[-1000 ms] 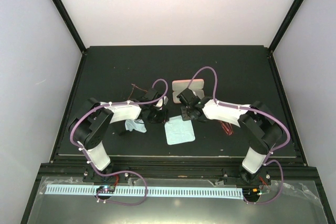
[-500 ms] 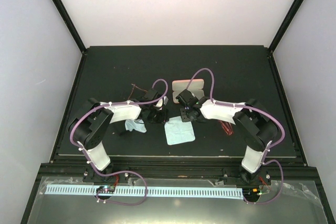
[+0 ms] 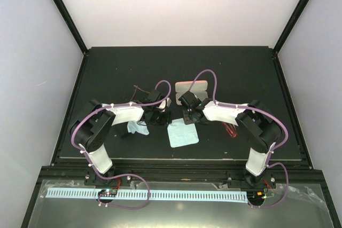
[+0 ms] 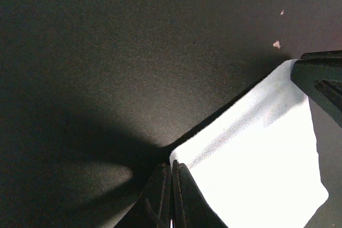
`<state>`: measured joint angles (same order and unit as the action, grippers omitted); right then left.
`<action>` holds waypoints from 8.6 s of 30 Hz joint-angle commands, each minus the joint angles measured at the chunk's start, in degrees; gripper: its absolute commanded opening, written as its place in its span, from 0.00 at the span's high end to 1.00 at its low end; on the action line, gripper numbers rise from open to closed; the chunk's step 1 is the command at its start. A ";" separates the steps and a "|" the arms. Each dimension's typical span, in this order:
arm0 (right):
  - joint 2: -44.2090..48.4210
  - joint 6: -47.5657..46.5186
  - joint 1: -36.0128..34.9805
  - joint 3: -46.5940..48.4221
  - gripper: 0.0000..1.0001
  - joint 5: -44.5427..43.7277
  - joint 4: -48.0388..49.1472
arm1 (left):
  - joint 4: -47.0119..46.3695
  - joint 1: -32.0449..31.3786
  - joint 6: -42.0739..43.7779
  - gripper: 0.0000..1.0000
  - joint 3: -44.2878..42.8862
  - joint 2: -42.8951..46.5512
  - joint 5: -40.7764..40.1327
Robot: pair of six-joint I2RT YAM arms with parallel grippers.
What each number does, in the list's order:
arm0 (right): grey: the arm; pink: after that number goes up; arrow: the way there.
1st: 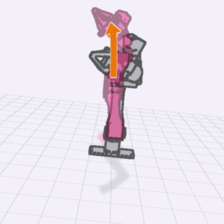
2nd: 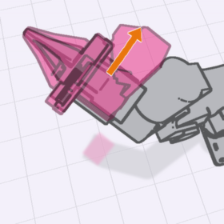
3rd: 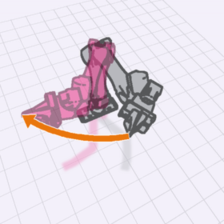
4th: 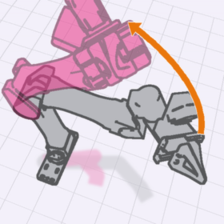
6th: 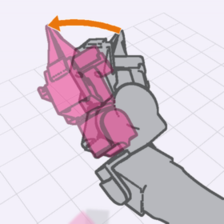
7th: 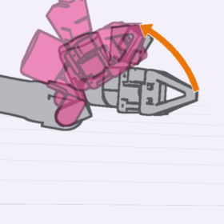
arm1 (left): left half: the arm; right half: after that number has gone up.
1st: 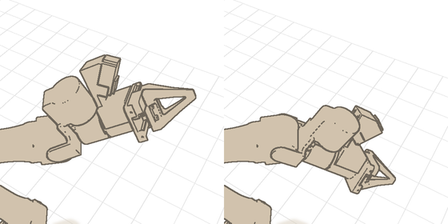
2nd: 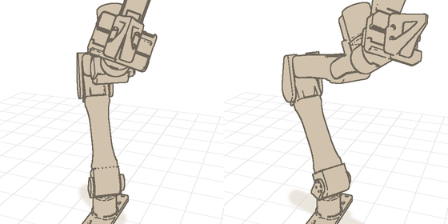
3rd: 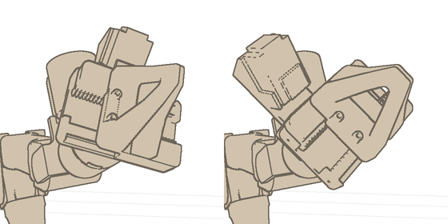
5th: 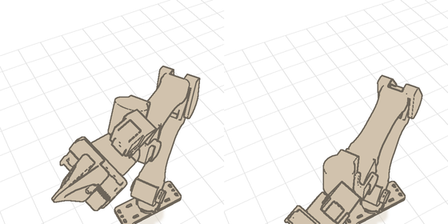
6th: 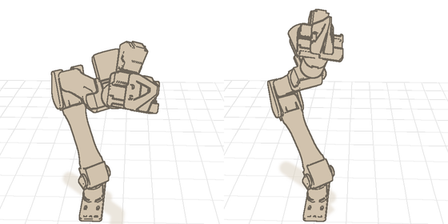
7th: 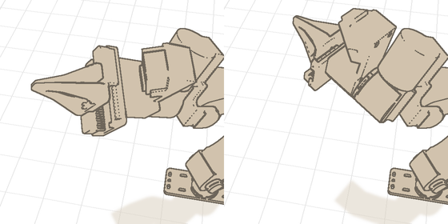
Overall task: Organize the sunglasses
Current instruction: Fold the glasses cleaning cloth at the center of the board, then pick up the glasses cleaning cloth from the center of the board.
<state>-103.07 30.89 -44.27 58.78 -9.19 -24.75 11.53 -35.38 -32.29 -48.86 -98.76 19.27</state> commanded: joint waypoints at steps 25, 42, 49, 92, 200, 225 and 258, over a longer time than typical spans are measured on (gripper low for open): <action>11.13 2.92 0.07 -7.77 0.99 2.15 3.13 | 3.34 -0.37 4.44 0.98 0.31 6.68 4.88; 14.12 3.09 0.07 -9.46 0.99 3.26 -2.31 | 2.26 -1.59 5.60 0.98 3.32 8.30 7.81; 13.58 2.57 0.07 -9.91 0.99 4.90 -2.32 | 1.91 -2.02 5.04 0.98 3.66 7.11 6.61; 13.11 2.86 0.12 -11.58 0.91 10.69 -0.72 | -3.56 -2.75 5.98 0.76 6.54 3.90 13.54; 9.97 0.20 -2.54 -9.41 0.62 5.85 -3.46 | 2.87 -4.48 -5.85 0.75 10.08 18.85 -1.91; 13.46 17.11 -9.46 -16.95 0.99 2.63 -5.55 | -0.21 -7.97 -14.27 0.68 12.91 12.07 0.23; 22.08 10.67 -4.19 -9.96 0.99 -1.21 -4.04 | 5.08 -8.15 -10.07 0.98 -0.43 12.37 -5.04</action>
<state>-83.05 44.86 -50.98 45.23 -7.66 -27.49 14.13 -43.97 -44.51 -44.51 -87.39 15.79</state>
